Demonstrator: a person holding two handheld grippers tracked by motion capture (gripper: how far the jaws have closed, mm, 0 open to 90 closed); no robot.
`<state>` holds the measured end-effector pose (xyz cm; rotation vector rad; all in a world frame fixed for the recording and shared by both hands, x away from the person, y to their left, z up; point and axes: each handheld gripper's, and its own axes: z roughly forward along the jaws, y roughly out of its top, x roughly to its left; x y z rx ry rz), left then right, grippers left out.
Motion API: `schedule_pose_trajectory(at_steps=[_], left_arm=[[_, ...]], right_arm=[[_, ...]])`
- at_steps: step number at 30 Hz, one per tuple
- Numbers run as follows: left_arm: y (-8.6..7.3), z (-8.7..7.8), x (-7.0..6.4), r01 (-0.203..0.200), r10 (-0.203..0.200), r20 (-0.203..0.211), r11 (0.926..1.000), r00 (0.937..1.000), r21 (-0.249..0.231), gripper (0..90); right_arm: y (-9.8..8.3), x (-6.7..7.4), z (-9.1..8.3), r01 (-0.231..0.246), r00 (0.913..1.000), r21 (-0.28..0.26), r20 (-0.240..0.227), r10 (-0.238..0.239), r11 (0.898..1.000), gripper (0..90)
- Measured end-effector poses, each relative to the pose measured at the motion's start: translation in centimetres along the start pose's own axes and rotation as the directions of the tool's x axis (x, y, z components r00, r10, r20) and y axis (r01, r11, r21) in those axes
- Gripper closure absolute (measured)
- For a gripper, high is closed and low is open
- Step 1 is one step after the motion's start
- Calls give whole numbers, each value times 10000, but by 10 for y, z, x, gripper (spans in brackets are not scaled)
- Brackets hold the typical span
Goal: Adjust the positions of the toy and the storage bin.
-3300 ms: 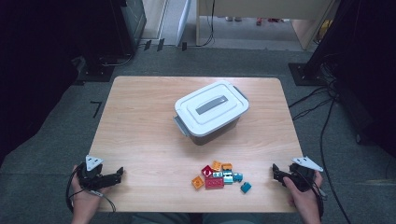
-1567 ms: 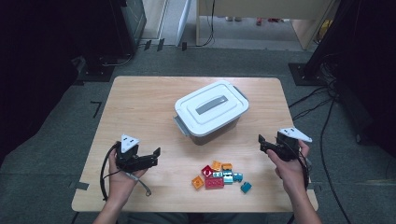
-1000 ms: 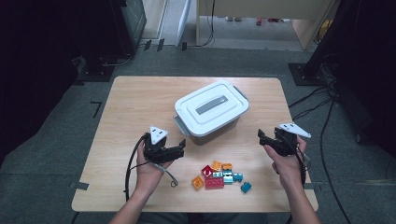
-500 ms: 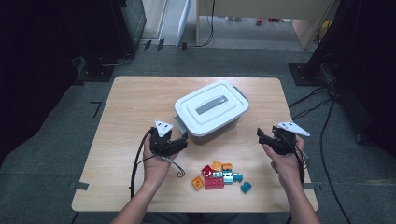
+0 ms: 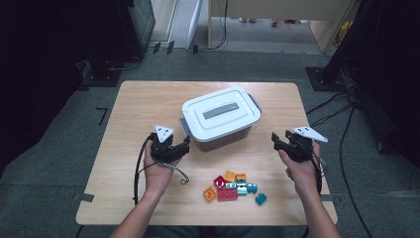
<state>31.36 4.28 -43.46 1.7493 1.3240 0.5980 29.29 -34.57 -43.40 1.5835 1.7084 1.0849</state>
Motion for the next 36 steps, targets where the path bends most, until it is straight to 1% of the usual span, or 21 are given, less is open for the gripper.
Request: schedule_pose_trajectory(at_steps=[2,5,8,11,15,17,21,23,24,25,27,29,31,34,36], left_arm=[[1,1,3,111,-111,-36,9999,9999,13,361],[4,4,8,150,-150,-70,9998,9999,89,366],[7,6,12,292,-291,-119,9995,9995,112,393],[10,8,15,322,-321,-99,9994,9994,108,412],[15,11,20,380,-378,-169,9992,9991,110,445],[17,13,23,442,-439,-232,9989,9988,124,456],[20,15,29,632,-629,-288,9979,9976,107,480],[22,15,30,616,-613,-300,9981,9977,84,495],[22,15,30,610,-608,-293,9981,9977,57,513],[22,15,31,599,-598,-256,9982,9979,57,513],[23,16,31,594,-593,-233,9982,9980,51,530],[23,16,31,612,-611,-215,9981,9979,13,545],[23,16,31,598,-598,-193,9982,9980,-7,562],[23,16,31,560,-560,-128,9984,9983,-54,584],[23,16,31,552,-552,-96,9984,9984,-79,597]], right_arm=[[2,2,1,111,9999,-65,-50,-111,9999,502],[5,4,2,302,9995,-155,-33,-303,9994,509],[8,6,4,259,9996,-162,-107,-261,9995,512],[12,4,9,55,9986,-37,-517,-57,10000,529],[16,4,15,-31,9984,-182,-561,21,9998,584],[18,6,19,57,9989,-413,-457,-76,9991,594],[20,10,29,29,9980,-290,-625,-47,9996,595],[21,13,34,14,9971,-310,-760,-37,9995,605],[22,17,39,15,9968,-345,-793,-42,9994,620],[22,17,39,15,9968,-345,-793,-42,9994,620],[24,21,43,-100,9955,-330,-942,69,9994,628],[24,26,49,-70,9960,-537,-891,21,9985,628],[26,29,54,-26,9966,-440,-825,-11,9990,641],[28,31,61,-170,9966,-447,-816,133,9989,656],[30,33,65,-170,9968,-513,-790,129,9985,673]])
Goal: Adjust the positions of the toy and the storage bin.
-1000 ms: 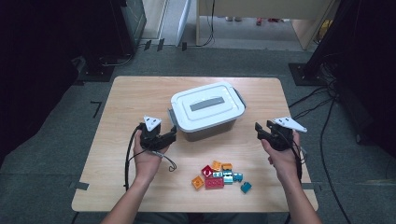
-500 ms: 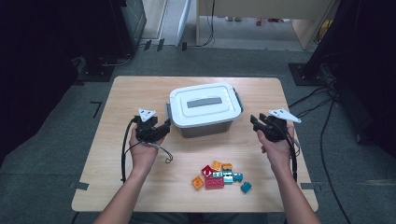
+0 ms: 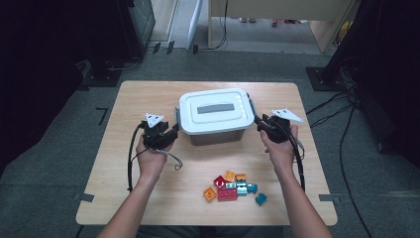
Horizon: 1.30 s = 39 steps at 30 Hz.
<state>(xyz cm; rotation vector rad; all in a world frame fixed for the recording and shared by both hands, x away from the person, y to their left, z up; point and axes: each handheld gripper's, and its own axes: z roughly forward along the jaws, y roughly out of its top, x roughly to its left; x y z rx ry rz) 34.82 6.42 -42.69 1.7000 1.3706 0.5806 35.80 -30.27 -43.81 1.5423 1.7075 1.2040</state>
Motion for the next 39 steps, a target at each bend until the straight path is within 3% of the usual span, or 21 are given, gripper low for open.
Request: schedule_pose_trajectory(at_steps=[4,6,7,10,14,17,24,34,39], left_arm=[[0,0,0,171,-171,-14,9998,9999,-87,595],[0,-1,0,189,-189,45,9997,9998,-126,604],[0,-1,0,161,-160,89,9998,9998,-122,605],[0,-2,-1,152,-148,216,9997,9997,-169,611],[-1,-3,-2,162,-154,287,9995,9995,-263,622],[-1,-1,-3,187,-179,335,9995,9993,-238,627],[-2,5,-1,244,-244,23,9997,9997,-68,654],[-2,12,-1,292,-292,-149,9996,9995,-27,795],[-2,11,2,370,-370,-57,9993,9993,60,808]], right_arm=[[2,0,7,-189,9998,-162,98,191,9997,719],[0,-2,11,-440,9990,-226,-64,439,9988,747],[0,-4,13,-784,9963,-252,-366,775,9966,772],[0,-4,14,-998,9938,-148,-511,989,9949,831],[-1,-1,13,-717,9971,-139,-274,713,9973,837],[0,-1,11,-809,9962,-30,-327,808,9967,838],[0,4,4,-595,9977,292,-295,604,9978,834],[-5,6,-6,-982,9934,265,-576,996,9948,830],[-5,8,-12,-1131,9912,277,-665,1147,9932,829]])
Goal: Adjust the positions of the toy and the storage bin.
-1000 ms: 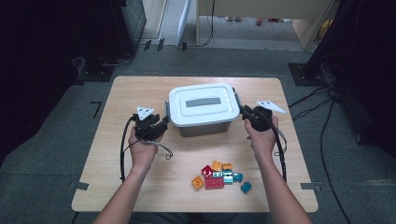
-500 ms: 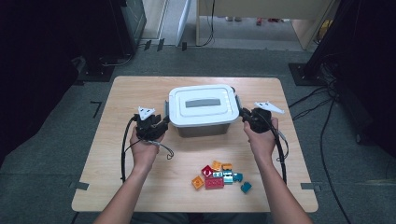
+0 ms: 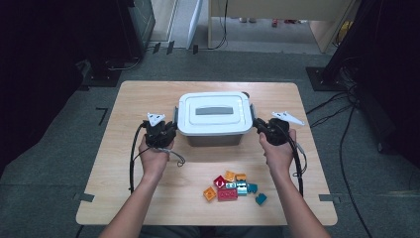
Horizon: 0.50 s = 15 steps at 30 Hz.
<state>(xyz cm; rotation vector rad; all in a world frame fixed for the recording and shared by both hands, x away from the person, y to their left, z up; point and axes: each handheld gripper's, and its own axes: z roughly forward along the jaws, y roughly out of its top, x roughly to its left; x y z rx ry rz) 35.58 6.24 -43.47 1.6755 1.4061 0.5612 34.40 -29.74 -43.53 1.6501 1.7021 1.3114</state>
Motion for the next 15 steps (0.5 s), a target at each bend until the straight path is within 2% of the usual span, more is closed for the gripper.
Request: schedule_pose_trajectory(at_steps=[9,15], left_arm=[[-4,-9,3,-18,17,90,10000,10000,63,814],[-7,-15,5,-10,10,86,10000,10000,55,815]], right_arm=[[-6,4,-10,-234,9995,71,-208,235,9997,829],[-12,8,-15,-173,9995,156,-259,177,9997,827]])
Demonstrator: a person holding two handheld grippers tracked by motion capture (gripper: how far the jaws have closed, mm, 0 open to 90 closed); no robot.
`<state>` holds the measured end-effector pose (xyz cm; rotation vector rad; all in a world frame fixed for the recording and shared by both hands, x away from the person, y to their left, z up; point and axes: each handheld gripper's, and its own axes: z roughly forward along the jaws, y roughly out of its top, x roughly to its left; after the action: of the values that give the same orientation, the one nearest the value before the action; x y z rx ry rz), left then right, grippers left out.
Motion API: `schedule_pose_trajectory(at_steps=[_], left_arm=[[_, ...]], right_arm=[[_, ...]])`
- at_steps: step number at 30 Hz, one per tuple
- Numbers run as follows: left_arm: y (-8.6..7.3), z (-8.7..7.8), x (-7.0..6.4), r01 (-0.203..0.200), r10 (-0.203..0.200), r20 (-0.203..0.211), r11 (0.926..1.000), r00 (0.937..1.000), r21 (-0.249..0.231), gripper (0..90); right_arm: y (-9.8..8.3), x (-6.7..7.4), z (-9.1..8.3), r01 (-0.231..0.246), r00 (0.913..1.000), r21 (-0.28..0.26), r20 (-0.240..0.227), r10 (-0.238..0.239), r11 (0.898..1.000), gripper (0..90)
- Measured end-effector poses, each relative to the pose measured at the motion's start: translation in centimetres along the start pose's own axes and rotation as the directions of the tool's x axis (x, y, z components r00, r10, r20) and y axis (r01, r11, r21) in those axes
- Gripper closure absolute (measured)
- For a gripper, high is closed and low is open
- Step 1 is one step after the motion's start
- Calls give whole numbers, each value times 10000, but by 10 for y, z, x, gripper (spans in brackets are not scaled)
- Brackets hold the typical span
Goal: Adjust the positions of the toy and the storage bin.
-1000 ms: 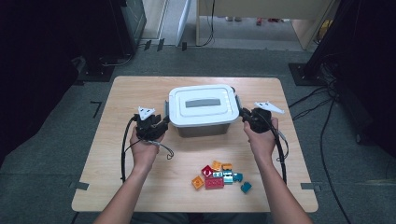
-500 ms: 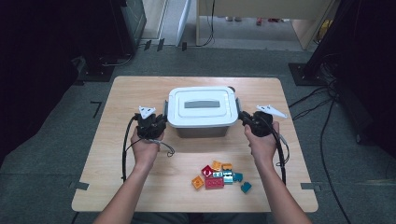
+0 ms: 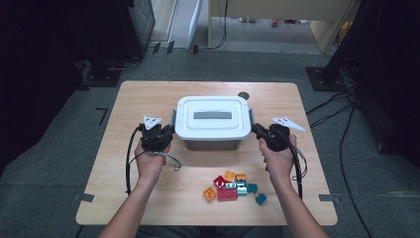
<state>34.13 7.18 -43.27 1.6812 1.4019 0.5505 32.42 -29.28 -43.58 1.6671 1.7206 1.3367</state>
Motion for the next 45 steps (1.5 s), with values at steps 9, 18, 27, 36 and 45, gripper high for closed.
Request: schedule_pose_trajectory(at_steps=[9,18,27,36,45], left_arm=[[-8,-14,3,19,-20,-60,10000,10000,-38,817],[-16,-27,6,-29,30,50,10000,10000,-70,814],[-23,-37,7,-93,94,118,9999,9999,-122,811],[-27,-43,8,-98,100,168,9999,9998,-128,810],[-33,-51,10,-177,180,104,9996,9998,-228,808]], right_arm=[[-9,9,-7,151,9998,-24,-85,-152,9999,826],[-17,16,-16,285,9994,-78,-202,-286,9996,824],[-24,21,-23,384,9989,-136,-255,-387,9992,823],[-28,25,-28,392,9988,-169,-299,-397,9991,823],[-32,31,-32,488,9981,-116,-365,-492,9987,822]])
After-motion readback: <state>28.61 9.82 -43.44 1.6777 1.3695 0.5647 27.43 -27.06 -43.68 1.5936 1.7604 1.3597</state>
